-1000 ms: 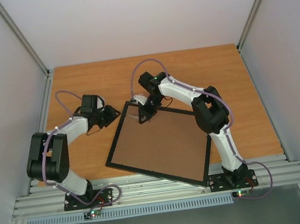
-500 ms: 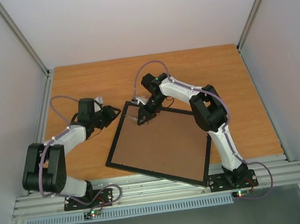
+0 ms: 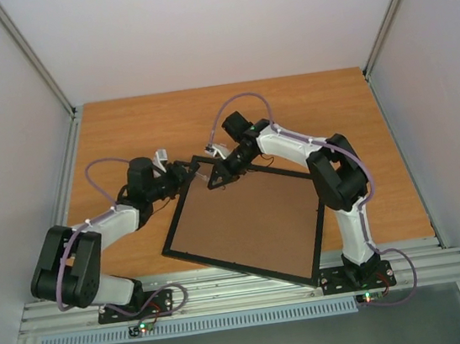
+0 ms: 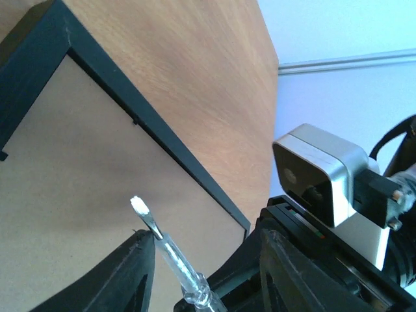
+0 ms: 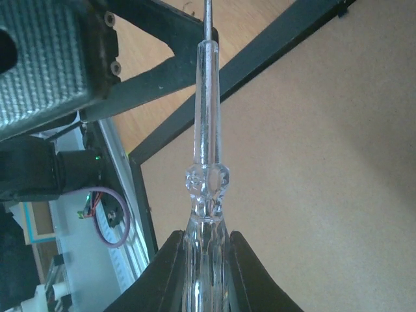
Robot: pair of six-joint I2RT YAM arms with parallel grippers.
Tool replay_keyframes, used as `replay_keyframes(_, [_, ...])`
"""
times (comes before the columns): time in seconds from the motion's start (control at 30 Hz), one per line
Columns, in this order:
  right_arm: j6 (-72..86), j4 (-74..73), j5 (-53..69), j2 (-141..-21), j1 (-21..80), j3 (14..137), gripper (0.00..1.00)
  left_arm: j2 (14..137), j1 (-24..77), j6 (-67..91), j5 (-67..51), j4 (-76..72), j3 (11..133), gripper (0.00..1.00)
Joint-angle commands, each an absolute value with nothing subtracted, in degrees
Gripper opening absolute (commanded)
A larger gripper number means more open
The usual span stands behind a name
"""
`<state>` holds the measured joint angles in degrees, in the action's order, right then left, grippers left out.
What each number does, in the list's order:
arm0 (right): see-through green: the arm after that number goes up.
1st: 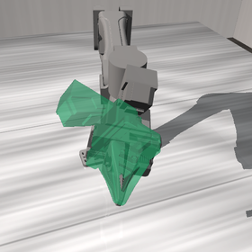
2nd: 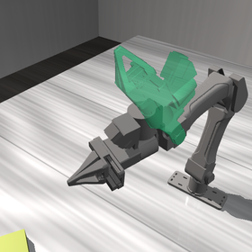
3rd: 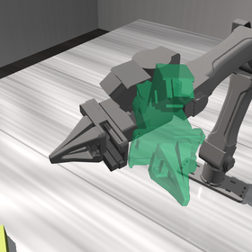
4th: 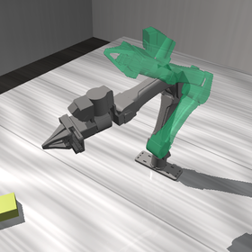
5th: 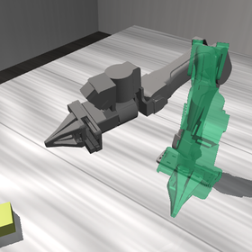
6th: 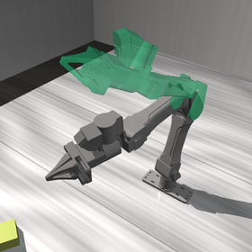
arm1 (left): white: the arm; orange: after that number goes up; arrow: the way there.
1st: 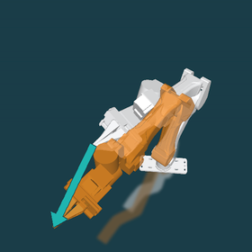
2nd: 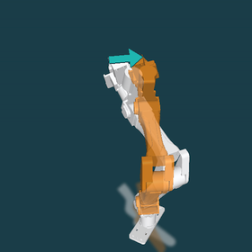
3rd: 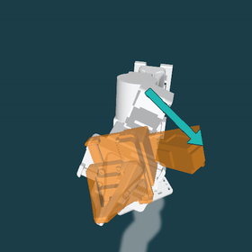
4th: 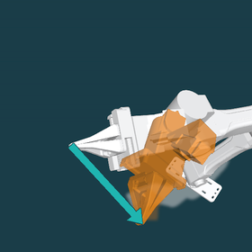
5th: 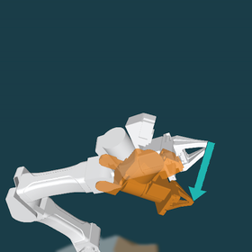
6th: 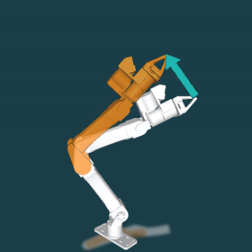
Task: Take the photo out of the frame
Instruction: Adjust the screwdriver.
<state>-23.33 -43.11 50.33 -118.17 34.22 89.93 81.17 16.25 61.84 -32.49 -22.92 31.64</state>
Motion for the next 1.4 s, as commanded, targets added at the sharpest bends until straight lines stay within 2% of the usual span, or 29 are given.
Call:
replay_keyframes(0.0, [-20.14,-37.49,52.43,-115.41,35.27,88.27,0.02,82.83,17.32,65.22,-32.74,-29.41,31.57,0.45])
replay_keyframes(0.27, [-17.43,-32.75,53.48,-113.47,35.96,85.83,0.02,83.61,18.28,65.32,-31.25,-29.08,31.42,0.31])
replay_keyframes(0.33, [-17.27,-32.2,53.65,-113.06,35.99,85.61,0.04,83.59,18.29,65.51,-31.05,-29.47,31.24,0.23])
replay_keyframes(0.47, [-18.49,-33.07,48.76,-111.84,36.76,85.21,0.13,82.58,18.44,66.24,-30.04,-29.64,30.57,0.01])
replay_keyframes(0.63, [-20.41,-31.45,39.15,-108.15,38.77,82.27,0.28,79.45,19.04,65.73,-27.49,-22.39,31.48,0.0])
replay_keyframes(0.97, [-27.74,-26.62,14.66,-101.32,46.79,76.54,0.44,73.6,19.34,63.4,-22.32,-5.96,35.2,0.01])
replay_keyframes(1.13, [-31.43,-24.04,4.83,-101.58,51.43,76.26,0.43,73.38,19.34,64.55,-22.87,-5.4,35.56,0.0])
replay_keyframes(1.37, [-34.18,-22.41,-3.84,-103.82,55.19,76.95,0.32,73.21,19.34,66.13,-23.29,-5.57,35.13,0.0])
